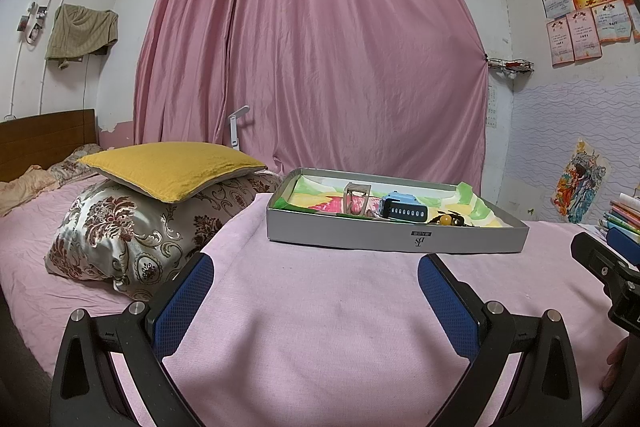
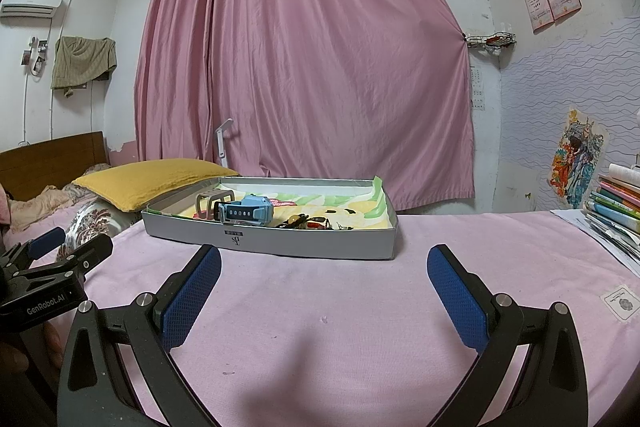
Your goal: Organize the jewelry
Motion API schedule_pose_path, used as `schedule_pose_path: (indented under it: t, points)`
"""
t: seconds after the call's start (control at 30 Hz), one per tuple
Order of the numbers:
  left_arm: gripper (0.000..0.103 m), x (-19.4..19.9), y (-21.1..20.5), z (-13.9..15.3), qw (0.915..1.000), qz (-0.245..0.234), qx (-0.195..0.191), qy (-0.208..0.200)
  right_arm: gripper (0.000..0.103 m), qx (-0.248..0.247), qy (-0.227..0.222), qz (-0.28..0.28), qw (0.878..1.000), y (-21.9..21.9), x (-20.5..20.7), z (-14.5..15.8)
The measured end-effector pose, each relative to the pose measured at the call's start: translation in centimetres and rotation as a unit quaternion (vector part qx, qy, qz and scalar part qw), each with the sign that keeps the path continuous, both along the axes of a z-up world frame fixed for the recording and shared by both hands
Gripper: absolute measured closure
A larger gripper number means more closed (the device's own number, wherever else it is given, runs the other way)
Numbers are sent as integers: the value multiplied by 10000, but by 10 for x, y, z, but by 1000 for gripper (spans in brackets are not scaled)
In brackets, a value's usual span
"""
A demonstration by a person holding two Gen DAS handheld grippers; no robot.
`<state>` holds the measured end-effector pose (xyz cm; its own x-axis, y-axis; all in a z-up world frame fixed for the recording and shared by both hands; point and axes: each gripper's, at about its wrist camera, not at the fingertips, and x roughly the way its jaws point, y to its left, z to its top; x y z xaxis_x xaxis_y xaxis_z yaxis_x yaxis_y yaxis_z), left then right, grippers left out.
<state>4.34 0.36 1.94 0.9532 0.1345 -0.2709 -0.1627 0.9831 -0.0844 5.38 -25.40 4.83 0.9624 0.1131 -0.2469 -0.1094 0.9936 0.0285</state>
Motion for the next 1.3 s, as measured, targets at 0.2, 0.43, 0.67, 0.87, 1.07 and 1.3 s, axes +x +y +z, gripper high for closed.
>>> schedule_pose_path:
  t: [0.2,0.43,0.67,0.87,1.07,1.3]
  points:
    - [1,0,0,0,10000,-6,2,6,2,-4,2,1,10000,0,0,0]
    - [1,0,0,0,10000,-3,1,4,2,0,-2,7,10000,1,1,-1]
    - [1,0,0,0,10000,-3,0,2,2,1,-5,5,10000,1,1,-1]
    - [1,0,0,0,10000,1,-4,1,2,-6,-28,3,10000,3,3,-2]
    - [1,0,0,0,10000,-10,-12,4,2,-8,-43,16,10000,5,3,-2]
    - [1,-1,0,0,10000,-2,-14,-4,2,-9,-47,17,10000,5,3,-3]
